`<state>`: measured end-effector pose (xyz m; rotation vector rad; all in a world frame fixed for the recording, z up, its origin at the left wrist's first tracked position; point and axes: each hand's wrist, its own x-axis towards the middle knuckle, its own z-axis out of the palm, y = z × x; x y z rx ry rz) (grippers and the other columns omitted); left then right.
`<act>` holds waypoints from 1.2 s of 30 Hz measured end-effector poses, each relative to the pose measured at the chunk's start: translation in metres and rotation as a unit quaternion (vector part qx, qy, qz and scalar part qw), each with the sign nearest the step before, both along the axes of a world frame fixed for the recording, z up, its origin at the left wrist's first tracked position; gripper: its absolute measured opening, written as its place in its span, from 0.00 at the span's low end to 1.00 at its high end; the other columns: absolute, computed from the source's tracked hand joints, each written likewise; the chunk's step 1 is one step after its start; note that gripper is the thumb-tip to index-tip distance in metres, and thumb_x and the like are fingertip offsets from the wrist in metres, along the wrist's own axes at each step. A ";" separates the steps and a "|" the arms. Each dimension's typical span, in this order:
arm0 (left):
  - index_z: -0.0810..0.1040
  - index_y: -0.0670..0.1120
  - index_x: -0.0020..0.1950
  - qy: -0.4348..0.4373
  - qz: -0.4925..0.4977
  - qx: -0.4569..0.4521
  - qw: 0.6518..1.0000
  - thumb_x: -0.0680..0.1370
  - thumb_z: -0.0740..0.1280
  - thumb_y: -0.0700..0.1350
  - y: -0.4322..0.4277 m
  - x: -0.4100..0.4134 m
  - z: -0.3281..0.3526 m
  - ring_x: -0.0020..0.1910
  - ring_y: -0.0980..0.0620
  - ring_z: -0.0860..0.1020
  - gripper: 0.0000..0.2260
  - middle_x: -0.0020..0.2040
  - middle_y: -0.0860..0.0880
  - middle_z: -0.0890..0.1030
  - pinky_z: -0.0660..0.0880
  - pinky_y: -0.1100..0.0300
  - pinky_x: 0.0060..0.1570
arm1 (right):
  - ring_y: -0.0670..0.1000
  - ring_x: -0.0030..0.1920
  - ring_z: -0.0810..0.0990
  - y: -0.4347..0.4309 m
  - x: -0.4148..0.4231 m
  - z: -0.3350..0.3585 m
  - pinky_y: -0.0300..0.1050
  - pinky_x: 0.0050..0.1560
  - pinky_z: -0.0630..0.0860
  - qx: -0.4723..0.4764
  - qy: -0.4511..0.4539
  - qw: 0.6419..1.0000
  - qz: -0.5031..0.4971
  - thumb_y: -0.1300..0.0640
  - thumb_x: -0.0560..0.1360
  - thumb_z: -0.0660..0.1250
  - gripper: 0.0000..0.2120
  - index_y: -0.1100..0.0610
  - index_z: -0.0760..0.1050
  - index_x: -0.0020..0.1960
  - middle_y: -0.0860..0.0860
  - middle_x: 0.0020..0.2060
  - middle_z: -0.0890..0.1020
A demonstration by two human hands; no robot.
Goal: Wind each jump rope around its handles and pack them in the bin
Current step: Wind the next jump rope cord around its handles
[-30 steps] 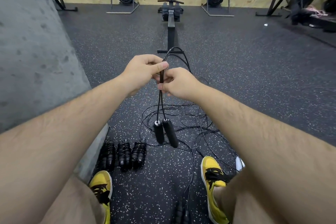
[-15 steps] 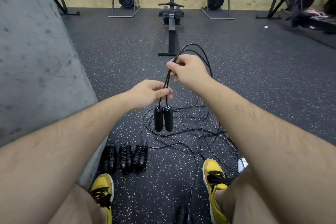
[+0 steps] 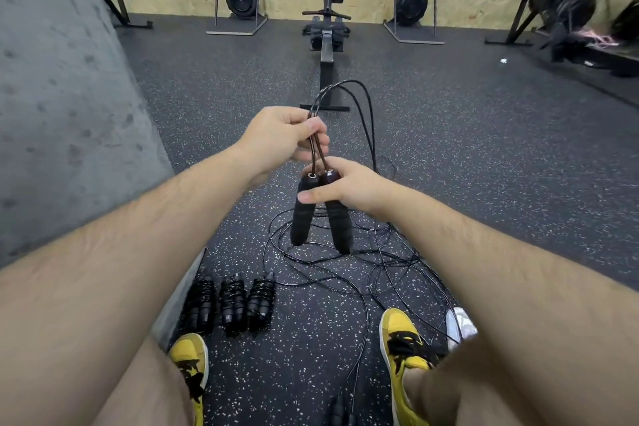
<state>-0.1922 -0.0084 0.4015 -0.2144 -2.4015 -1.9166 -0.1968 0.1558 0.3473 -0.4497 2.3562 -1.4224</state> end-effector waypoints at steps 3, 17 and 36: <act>0.81 0.42 0.47 -0.026 0.032 0.049 0.998 0.84 0.63 0.39 -0.004 -0.002 0.000 0.42 0.49 0.85 0.09 0.42 0.45 0.85 0.81 0.62 0.37 | 0.47 0.47 0.82 -0.001 -0.001 -0.002 0.49 0.52 0.75 -0.021 -0.011 1.000 0.001 0.44 0.63 0.82 0.24 0.52 0.79 0.54 0.46 0.45 0.84; 0.68 0.47 0.76 0.161 -0.086 -0.535 0.825 0.72 0.71 0.42 -0.024 0.007 -0.003 0.69 0.45 0.71 0.33 0.70 0.46 0.70 0.67 0.49 0.70 | 0.48 0.34 0.77 0.002 0.006 0.030 0.40 0.36 0.72 0.145 0.087 0.986 -0.004 0.52 0.66 0.77 0.14 0.54 0.74 0.44 0.47 0.35 0.79; 0.66 0.44 0.53 0.018 -0.031 -0.508 0.861 0.72 0.73 0.45 -0.041 0.001 -0.010 0.40 0.49 0.77 0.18 0.46 0.48 0.77 0.70 0.54 0.34 | 0.58 0.57 0.72 0.004 0.004 0.028 0.54 0.52 0.74 0.385 0.379 0.841 -0.041 0.46 0.66 0.73 0.31 0.50 0.65 0.65 0.51 0.58 0.70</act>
